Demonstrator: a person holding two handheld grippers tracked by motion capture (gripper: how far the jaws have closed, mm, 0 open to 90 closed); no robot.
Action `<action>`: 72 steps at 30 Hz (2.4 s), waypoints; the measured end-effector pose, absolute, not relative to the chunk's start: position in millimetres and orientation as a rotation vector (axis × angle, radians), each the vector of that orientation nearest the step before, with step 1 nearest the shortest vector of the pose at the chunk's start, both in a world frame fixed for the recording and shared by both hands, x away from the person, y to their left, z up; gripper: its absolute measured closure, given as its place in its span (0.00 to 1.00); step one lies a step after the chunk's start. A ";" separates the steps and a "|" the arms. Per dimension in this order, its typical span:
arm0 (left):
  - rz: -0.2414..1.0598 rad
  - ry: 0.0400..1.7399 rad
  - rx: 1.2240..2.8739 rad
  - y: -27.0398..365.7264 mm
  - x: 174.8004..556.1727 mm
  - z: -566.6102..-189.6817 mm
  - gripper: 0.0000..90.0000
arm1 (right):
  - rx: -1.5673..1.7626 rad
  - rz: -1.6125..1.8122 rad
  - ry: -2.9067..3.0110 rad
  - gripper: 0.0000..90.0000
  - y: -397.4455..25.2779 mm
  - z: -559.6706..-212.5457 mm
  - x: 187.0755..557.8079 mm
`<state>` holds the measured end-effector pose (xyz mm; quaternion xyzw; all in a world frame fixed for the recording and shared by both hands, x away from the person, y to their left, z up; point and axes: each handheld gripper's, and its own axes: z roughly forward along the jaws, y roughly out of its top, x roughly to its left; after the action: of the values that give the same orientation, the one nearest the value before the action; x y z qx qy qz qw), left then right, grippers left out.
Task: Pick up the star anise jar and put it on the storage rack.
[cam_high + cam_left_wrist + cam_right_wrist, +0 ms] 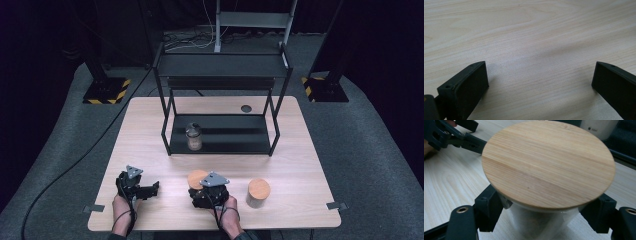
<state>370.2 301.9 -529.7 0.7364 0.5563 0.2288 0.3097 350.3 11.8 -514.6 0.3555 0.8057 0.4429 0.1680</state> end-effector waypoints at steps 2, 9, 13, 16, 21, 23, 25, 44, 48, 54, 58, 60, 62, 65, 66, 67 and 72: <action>0.604 1.470 1.945 301.9 370.2 -529.7 0.00 | 1.014 1.250 2.294 0.28 9.8 -513.8 350.4; 0.605 1.469 1.945 301.9 370.2 -529.7 0.00 | 0.982 1.236 2.298 0.28 5.8 -503.0 346.5; 0.605 1.468 1.947 302.0 370.2 -529.6 0.00 | 0.960 1.227 2.302 0.28 2.7 -493.9 343.8; 0.604 1.469 1.948 302.0 370.2 -529.6 0.00 | 0.952 1.229 2.300 0.28 -0.3 -486.7 342.1; 0.604 1.469 1.948 302.1 370.2 -529.6 0.00 | 0.933 1.230 2.293 0.28 -4.4 -474.6 340.1; 0.604 1.469 1.947 302.0 370.2 -529.6 0.00 | 0.930 1.229 2.293 0.28 -5.9 -471.1 339.7; 0.604 1.469 1.947 302.0 370.2 -529.6 0.00 | 0.938 1.253 2.300 0.28 -8.4 -467.1 340.2; 0.604 1.469 1.947 302.0 370.1 -529.6 0.00 | 0.908 1.249 2.282 0.28 -32.0 -437.7 346.2; 0.605 1.469 1.947 302.0 370.1 -529.6 0.00 | 0.897 1.243 2.276 0.28 -36.5 -431.6 348.3; 0.604 1.469 1.948 302.0 370.1 -529.6 0.00 | 0.881 1.235 2.270 0.28 -43.8 -422.9 353.1; 0.604 1.469 1.948 302.0 370.1 -529.5 0.00 | 0.863 1.208 2.270 0.28 -48.1 -417.8 357.8; 0.604 1.469 1.949 302.0 370.1 -529.5 0.00 | 0.856 1.200 2.267 0.28 -50.3 -415.6 359.9; 0.604 1.469 1.949 302.0 370.1 -529.5 0.00 | 0.855 1.201 2.263 0.28 -52.5 -413.6 362.3; 0.604 1.470 1.948 302.0 370.1 -529.5 0.00 | 0.854 1.202 2.256 0.28 -55.1 -411.6 365.0; 0.604 1.470 1.948 302.0 370.1 -529.6 0.00 | 0.854 1.204 2.253 0.28 -56.2 -411.0 366.3; 0.605 1.470 1.948 302.0 370.1 -529.6 0.00 | 0.855 1.206 2.251 0.28 -57.1 -410.5 367.6; 0.605 1.469 1.948 302.0 370.1 -529.6 0.00 | 0.852 1.203 2.245 0.28 -60.5 -409.5 374.0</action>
<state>370.1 302.0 -529.6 0.7372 0.5559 0.2287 0.3086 374.0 -60.5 -409.5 0.3092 0.8142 0.4364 0.2259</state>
